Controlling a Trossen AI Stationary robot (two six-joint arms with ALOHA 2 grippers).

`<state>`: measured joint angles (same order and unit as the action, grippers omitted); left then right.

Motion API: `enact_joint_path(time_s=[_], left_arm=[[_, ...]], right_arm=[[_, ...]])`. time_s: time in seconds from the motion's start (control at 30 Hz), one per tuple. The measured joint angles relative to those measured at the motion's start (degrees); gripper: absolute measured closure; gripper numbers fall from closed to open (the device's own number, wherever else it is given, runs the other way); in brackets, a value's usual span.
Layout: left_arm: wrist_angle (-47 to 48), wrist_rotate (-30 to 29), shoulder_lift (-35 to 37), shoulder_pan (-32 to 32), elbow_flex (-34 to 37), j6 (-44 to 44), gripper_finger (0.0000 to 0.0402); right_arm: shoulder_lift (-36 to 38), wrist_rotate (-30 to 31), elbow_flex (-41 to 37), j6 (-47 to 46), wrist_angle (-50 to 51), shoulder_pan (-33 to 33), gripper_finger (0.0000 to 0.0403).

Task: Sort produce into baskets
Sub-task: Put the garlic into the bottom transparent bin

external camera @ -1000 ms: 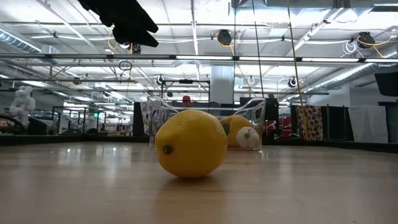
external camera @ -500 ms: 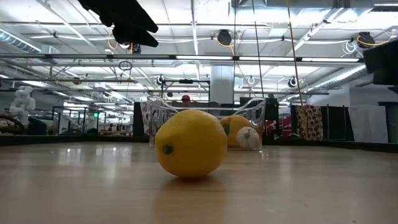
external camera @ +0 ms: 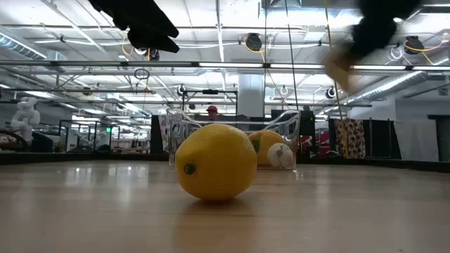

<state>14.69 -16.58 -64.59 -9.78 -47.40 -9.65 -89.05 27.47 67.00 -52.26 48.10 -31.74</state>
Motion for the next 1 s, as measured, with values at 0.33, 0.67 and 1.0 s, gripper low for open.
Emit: enact_joint_path(time_s=[0.33,0.67,1.0], left_arm=[[2.46,-3.35,0.66,-0.03,0.02,1.14,0.0116],[19.18,-13.71,4.8,0.0,0.04,-6.33,0.0116],[25.87,-13.9,5.29,0.0,0.04,-9.51,0.0116]], right_arm=[[0.05,22.27,9.57,46.86,-30.37,13.5,0.0195],[-11.36,5.37,9.53,51.05,-41.91,29.45,0.0195],[-22.45,0.06,9.44,44.29,-46.51,36.03,0.0174]])
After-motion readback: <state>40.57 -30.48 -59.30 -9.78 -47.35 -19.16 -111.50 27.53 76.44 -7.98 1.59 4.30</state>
